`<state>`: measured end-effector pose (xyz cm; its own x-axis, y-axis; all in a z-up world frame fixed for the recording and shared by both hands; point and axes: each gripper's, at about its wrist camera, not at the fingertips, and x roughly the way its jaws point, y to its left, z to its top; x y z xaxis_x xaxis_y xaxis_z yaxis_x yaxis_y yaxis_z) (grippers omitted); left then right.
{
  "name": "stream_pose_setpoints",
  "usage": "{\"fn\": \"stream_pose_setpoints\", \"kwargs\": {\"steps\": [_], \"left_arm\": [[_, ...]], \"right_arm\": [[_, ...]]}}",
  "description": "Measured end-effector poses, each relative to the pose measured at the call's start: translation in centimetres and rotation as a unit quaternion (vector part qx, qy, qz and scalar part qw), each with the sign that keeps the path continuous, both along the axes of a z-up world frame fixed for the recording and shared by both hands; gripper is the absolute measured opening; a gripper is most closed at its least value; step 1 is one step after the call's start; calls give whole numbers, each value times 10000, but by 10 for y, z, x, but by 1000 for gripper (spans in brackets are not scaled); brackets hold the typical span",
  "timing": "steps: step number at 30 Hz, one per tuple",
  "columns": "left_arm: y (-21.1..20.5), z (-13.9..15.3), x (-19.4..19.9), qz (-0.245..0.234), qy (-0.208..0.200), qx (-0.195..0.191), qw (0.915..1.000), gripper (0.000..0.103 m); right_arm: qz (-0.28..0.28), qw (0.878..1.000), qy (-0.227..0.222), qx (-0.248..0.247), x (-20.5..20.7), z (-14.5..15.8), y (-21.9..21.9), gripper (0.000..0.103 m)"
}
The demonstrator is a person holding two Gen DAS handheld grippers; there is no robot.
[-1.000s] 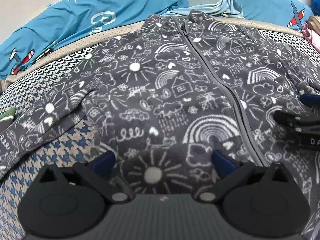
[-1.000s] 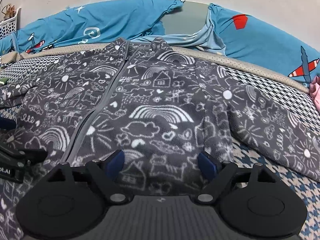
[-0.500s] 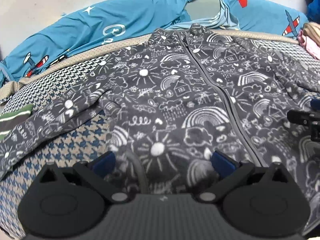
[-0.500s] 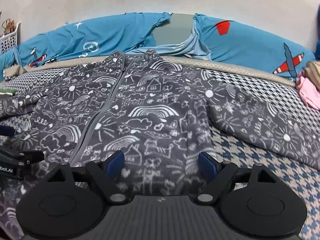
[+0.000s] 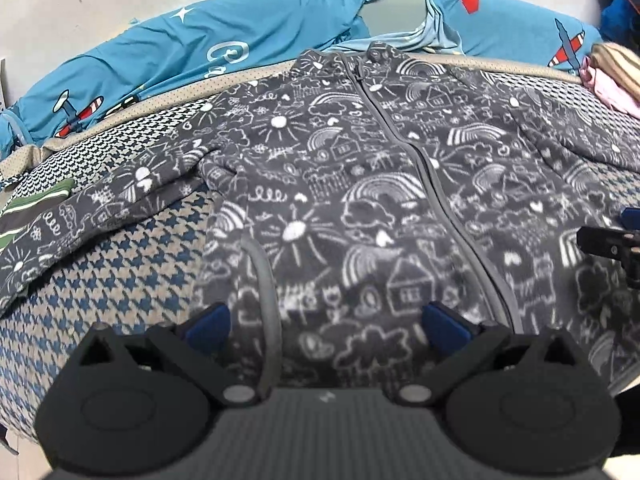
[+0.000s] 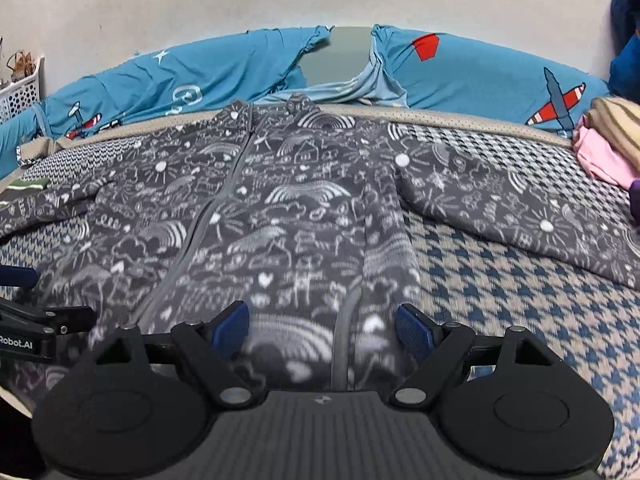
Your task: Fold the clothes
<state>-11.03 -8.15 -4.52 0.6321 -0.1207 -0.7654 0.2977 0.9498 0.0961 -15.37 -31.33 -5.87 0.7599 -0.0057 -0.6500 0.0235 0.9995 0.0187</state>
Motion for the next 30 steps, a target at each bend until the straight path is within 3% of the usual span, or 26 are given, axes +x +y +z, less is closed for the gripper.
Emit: {"fn": "stream_pose_setpoints", "kwargs": {"steps": [8,30], "left_arm": [[6,-7,-3,130,138,-142,9997,103],[9,-13,-17,371,67,-221,9990,103]], "right_arm": [[-101,9997,213,-9,-5,-11,2,79],[-136,9996,217,-80,-15,-17,4,80]]}}
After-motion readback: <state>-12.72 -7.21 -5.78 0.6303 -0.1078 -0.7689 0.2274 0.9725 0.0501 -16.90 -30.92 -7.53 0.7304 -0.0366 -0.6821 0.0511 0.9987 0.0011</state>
